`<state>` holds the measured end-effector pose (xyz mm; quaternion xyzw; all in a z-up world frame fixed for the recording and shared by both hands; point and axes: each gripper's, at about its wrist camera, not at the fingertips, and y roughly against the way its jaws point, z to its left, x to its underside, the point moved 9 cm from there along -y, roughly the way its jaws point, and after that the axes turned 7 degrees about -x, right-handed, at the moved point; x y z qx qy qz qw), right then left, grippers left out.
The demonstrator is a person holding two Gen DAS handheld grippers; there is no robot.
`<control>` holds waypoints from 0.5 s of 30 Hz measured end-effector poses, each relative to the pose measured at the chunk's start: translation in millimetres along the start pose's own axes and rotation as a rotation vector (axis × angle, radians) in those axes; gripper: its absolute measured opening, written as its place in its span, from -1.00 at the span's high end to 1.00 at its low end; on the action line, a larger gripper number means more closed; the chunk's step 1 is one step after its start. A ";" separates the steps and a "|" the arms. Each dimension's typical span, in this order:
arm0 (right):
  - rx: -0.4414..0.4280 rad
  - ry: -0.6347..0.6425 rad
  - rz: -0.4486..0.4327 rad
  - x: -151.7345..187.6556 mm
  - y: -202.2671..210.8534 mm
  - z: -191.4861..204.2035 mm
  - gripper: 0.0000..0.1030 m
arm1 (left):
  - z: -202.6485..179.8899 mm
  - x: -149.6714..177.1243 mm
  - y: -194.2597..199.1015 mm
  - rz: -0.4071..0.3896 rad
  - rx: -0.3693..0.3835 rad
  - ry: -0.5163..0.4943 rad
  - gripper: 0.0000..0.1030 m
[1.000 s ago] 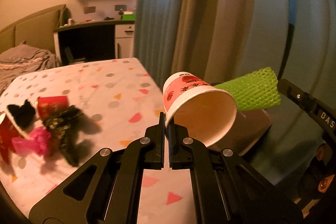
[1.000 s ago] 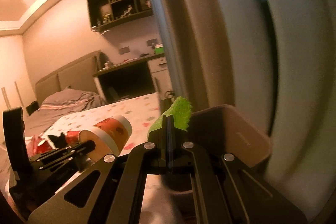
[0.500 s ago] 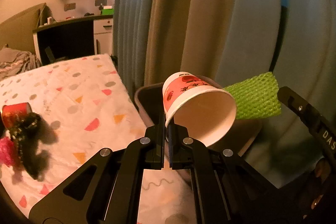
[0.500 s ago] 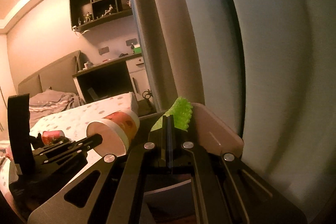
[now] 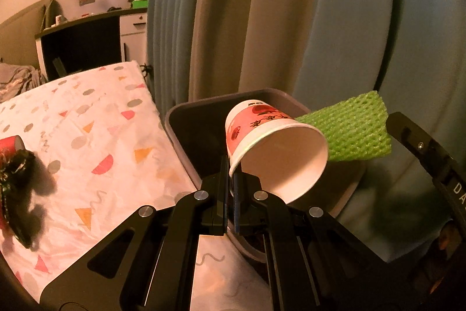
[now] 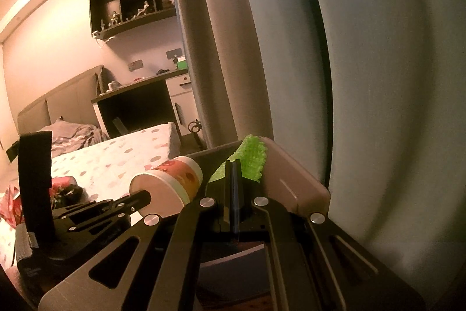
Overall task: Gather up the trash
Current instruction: 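Open both tools to drop the cup and foam sleeve into the bin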
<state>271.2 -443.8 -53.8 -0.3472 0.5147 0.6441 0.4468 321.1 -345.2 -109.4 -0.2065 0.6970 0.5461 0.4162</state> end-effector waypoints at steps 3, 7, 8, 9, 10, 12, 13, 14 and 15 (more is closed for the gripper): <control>0.006 0.004 0.003 -0.1 -3.6 -0.5 0.99 | -1.4 2.2 -3.9 0.009 0.004 -0.001 0.97; 0.010 0.010 0.012 0.5 -9.6 1.3 0.99 | -1.5 5.4 -9.6 0.025 0.015 0.006 0.97; 0.011 0.014 0.014 0.7 -11.3 2.0 0.99 | -1.8 5.7 -10.9 0.028 0.018 0.007 0.97; 0.012 0.017 0.016 1.0 -11.8 1.7 0.99 | -2.4 6.4 -12.0 0.032 0.022 0.008 0.97; 0.012 0.018 0.019 1.0 -13.4 2.6 0.99 | -2.7 7.0 -12.6 0.033 0.024 0.007 0.97; 0.010 0.020 0.023 1.5 -15.4 4.1 0.99 | -2.4 7.6 -14.1 0.037 0.027 0.006 0.96; 0.011 0.023 0.025 1.9 -16.6 4.8 0.99 | -2.2 8.2 -14.9 0.040 0.031 0.007 0.96; 0.009 0.024 0.029 2.5 -18.1 5.6 0.99 | -2.2 8.8 -15.7 0.044 0.037 0.008 0.96; 0.008 0.022 0.031 3.8 -18.6 5.1 0.99 | -2.2 9.6 -15.5 0.046 0.041 0.009 0.96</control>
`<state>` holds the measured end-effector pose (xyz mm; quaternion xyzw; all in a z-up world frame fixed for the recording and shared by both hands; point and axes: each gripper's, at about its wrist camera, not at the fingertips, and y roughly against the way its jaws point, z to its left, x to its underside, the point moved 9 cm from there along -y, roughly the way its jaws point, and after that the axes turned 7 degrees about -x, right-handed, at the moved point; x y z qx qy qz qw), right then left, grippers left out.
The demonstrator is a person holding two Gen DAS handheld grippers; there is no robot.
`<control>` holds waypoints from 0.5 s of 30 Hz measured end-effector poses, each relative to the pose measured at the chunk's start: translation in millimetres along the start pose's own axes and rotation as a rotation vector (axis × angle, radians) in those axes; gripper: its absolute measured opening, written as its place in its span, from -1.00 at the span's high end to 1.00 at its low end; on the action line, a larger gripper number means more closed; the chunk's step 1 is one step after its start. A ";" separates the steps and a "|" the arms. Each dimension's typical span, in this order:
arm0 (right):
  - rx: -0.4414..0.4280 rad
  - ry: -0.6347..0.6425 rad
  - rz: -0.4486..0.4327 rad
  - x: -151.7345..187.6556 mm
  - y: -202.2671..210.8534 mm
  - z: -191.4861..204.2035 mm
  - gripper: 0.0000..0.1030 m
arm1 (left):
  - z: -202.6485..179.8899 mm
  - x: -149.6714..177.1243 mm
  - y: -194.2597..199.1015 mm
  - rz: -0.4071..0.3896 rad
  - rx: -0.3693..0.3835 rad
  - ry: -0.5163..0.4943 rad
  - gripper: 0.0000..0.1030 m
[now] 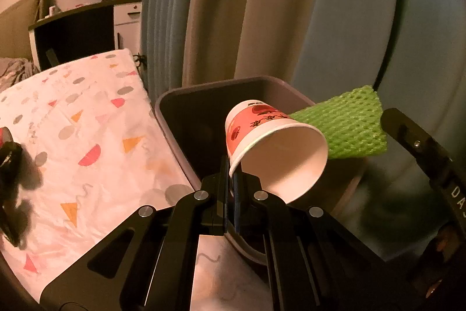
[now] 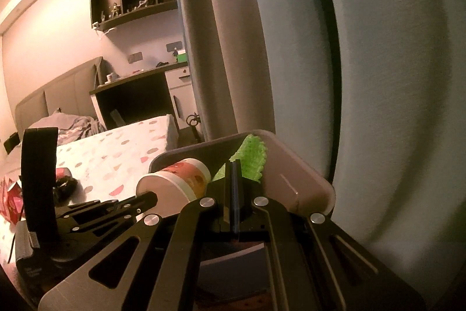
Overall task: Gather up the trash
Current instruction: 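Open both tools to drop the cup and foam sleeve into the bin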
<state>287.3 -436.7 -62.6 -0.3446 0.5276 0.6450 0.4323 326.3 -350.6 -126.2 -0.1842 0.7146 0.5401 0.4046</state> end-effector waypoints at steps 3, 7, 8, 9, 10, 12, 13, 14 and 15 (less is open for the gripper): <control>-0.004 -0.002 0.010 3.3 -3.1 0.2 0.99 | -2.3 1.4 1.2 0.001 0.033 -0.001 0.93; -0.003 -0.007 0.024 6.1 -8.3 -0.6 0.98 | -0.9 3.5 5.5 -0.012 0.025 -0.018 0.31; -0.003 -0.010 0.025 6.8 -9.6 -0.9 0.98 | 0.6 3.8 7.0 -0.016 0.023 -0.016 0.24; -0.003 -0.011 0.028 7.7 -10.3 -1.4 0.98 | 2.7 4.2 8.9 -0.019 0.021 -0.009 0.12; -0.004 -0.014 0.033 8.6 -11.8 -1.9 0.98 | 5.2 3.9 10.2 -0.021 0.017 -0.001 0.04; -0.001 -0.017 0.042 10.6 -13.2 -3.3 0.98 | 11.9 3.6 14.7 -0.027 0.004 0.017 -0.16; 0.000 -0.018 0.044 11.3 -13.3 -4.0 0.97 | 15.0 3.0 17.4 -0.034 -0.003 0.025 -0.29; 0.004 -0.018 0.044 11.4 -13.2 -4.6 0.94 | 17.9 2.5 20.3 -0.044 -0.009 0.033 -0.34; 0.004 -0.020 0.044 12.2 -12.6 -5.4 0.89 | 22.0 1.8 24.1 -0.053 -0.019 0.042 -0.44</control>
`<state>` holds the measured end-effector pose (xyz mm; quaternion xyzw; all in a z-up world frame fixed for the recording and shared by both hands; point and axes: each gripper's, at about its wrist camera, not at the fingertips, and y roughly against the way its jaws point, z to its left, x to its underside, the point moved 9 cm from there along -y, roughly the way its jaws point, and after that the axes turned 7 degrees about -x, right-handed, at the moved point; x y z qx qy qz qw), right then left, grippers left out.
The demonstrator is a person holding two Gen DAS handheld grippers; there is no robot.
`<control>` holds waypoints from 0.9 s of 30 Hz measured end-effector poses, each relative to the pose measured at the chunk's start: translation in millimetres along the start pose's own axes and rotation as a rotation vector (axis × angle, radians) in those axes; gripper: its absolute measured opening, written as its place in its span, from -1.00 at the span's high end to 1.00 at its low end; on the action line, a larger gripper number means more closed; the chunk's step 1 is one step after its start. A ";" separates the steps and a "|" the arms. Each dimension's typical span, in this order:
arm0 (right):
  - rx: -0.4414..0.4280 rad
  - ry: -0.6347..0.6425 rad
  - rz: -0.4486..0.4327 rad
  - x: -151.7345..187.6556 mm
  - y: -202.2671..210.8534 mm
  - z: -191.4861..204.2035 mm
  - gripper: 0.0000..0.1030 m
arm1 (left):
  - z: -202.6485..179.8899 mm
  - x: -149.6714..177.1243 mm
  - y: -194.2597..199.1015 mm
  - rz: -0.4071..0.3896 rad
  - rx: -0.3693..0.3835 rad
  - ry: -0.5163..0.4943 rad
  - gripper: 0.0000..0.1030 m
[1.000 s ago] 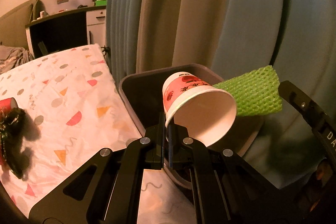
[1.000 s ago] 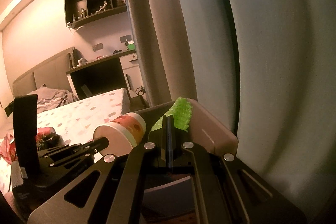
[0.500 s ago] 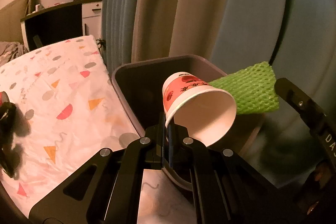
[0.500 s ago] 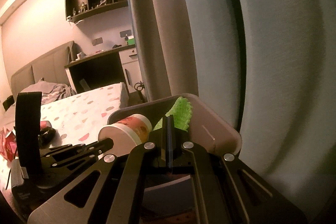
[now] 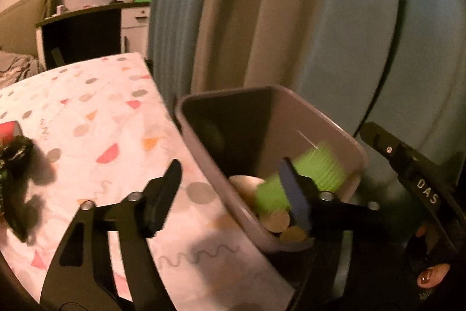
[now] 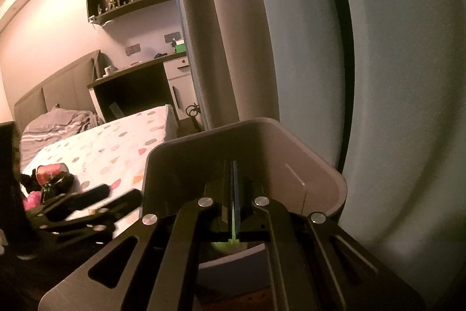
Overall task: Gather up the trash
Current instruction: 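Open both tools to drop the cup and foam sleeve into the bin, then move both tools back over the remaining trash on the table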
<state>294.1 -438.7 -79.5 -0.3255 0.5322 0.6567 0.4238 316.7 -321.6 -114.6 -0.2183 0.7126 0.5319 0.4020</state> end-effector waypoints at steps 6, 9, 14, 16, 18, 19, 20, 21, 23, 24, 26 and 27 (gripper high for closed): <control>-0.006 -0.023 -0.014 0.4 6.7 0.9 0.21 | 25.7 -0.9 21.9 -0.022 -0.055 0.039 -0.61; -0.006 -0.032 -0.034 0.2 14.8 4.6 -0.08 | 42.2 2.0 35.7 -0.038 -0.097 0.059 -0.64; 0.001 -0.014 -0.058 4.0 30.8 20.2 -0.49 | 76.9 10.7 63.1 -0.068 -0.196 0.082 -0.66; -0.005 -0.004 -0.073 6.2 37.7 30.8 -0.52 | 93.6 13.4 74.2 -0.082 -0.235 0.100 -0.66; -0.024 -0.001 -0.074 9.4 42.3 43.7 -0.53 | 111.5 16.8 87.4 -0.095 -0.273 0.122 -0.66; -0.035 0.000 -0.076 10.6 43.8 50.2 -0.54 | 122.5 19.0 94.0 -0.097 -0.300 0.133 -0.66; -0.050 0.005 -0.077 12.5 45.3 58.7 -0.55 | 134.8 21.8 100.8 -0.097 -0.332 0.144 -0.66; -0.059 0.007 -0.077 13.8 45.8 65.3 -0.55 | 142.6 23.1 104.8 -0.098 -0.349 0.150 -0.66; -0.086 0.011 -0.079 16.5 46.7 82.2 -0.56 | 162.6 27.9 116.3 -0.101 -0.388 0.173 -0.66; -0.103 0.016 -0.078 18.2 46.6 92.4 -0.56 | 173.2 30.7 123.4 -0.105 -0.403 0.186 -0.66; -0.138 0.025 -0.071 22.4 44.9 114.6 -0.56 | 191.5 36.2 137.7 -0.114 -0.435 0.204 -0.66; -0.151 0.031 -0.066 24.2 44.2 122.9 -0.56 | 201.1 39.0 145.0 -0.119 -0.455 0.211 -0.66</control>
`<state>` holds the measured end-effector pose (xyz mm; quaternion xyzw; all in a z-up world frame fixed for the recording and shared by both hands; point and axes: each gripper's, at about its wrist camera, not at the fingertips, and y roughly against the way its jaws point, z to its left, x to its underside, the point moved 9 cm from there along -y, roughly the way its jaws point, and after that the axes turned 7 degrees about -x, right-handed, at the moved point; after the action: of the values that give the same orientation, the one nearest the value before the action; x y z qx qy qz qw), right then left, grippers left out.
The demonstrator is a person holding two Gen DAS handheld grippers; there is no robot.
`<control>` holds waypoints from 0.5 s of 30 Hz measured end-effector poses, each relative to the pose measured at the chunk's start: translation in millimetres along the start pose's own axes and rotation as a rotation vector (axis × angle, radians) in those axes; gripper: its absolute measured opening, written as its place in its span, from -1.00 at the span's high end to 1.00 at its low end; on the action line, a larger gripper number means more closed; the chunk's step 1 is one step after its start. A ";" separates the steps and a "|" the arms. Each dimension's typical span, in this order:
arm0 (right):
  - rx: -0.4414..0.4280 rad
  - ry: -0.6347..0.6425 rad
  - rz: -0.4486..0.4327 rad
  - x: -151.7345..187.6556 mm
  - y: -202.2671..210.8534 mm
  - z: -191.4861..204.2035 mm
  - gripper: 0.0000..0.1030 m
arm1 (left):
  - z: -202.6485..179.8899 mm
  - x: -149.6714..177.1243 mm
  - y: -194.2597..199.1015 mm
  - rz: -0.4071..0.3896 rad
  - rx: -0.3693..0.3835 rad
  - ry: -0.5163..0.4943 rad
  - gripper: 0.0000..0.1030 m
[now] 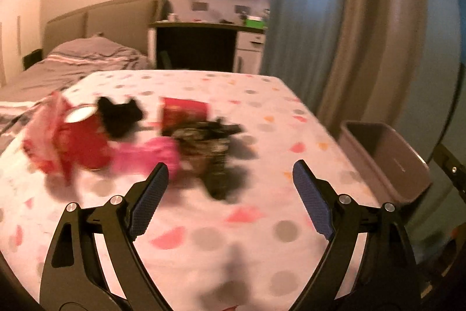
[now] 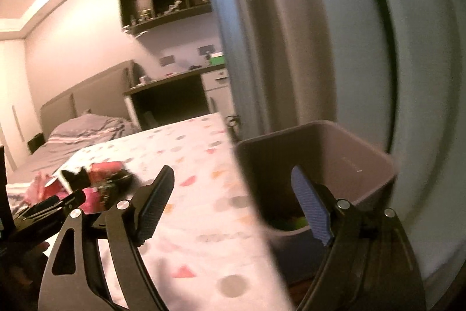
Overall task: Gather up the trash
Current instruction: 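Move both tools back over the remaining trash on the table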
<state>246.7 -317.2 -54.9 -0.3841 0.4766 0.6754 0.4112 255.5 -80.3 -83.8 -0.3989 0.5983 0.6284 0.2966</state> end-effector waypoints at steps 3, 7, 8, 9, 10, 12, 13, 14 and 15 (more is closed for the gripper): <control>-0.058 0.028 0.024 6.8 -6.7 33.1 -0.56 | 32.2 -0.5 6.6 -0.015 -0.055 0.015 -0.66; -0.121 0.063 0.044 17.0 -14.2 80.0 -0.56 | 75.6 0.2 14.1 -0.015 -0.109 0.068 -0.66; -0.134 0.068 0.049 19.3 -16.3 89.4 -0.56 | 84.8 0.0 15.9 -0.017 -0.121 0.079 -0.66; -0.159 0.081 0.059 23.2 -20.3 105.2 -0.56 | 95.4 -0.8 18.0 -0.021 -0.135 0.091 -0.66; -0.170 0.091 0.064 25.8 -22.2 115.3 -0.56 | 105.7 -0.5 20.2 -0.025 -0.150 0.101 -0.66; -0.192 0.119 0.073 31.6 -27.9 136.8 -0.56 | 124.3 0.7 24.8 -0.033 -0.178 0.121 -0.66; -0.208 0.134 0.079 35.1 -31.7 149.2 -0.56 | 134.6 1.6 26.3 -0.035 -0.195 0.132 -0.66; -0.222 0.149 0.086 38.7 -36.1 161.2 -0.56 | 141.6 2.9 27.3 -0.036 -0.206 0.139 -0.66; -0.230 0.159 0.093 41.6 -38.0 169.5 -0.56 | 150.8 4.6 28.6 -0.035 -0.218 0.149 -0.66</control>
<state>244.9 -138.7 -62.8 -0.4588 0.4443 0.7113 0.2936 206.8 65.2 -78.1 -0.4850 0.5398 0.6529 0.2172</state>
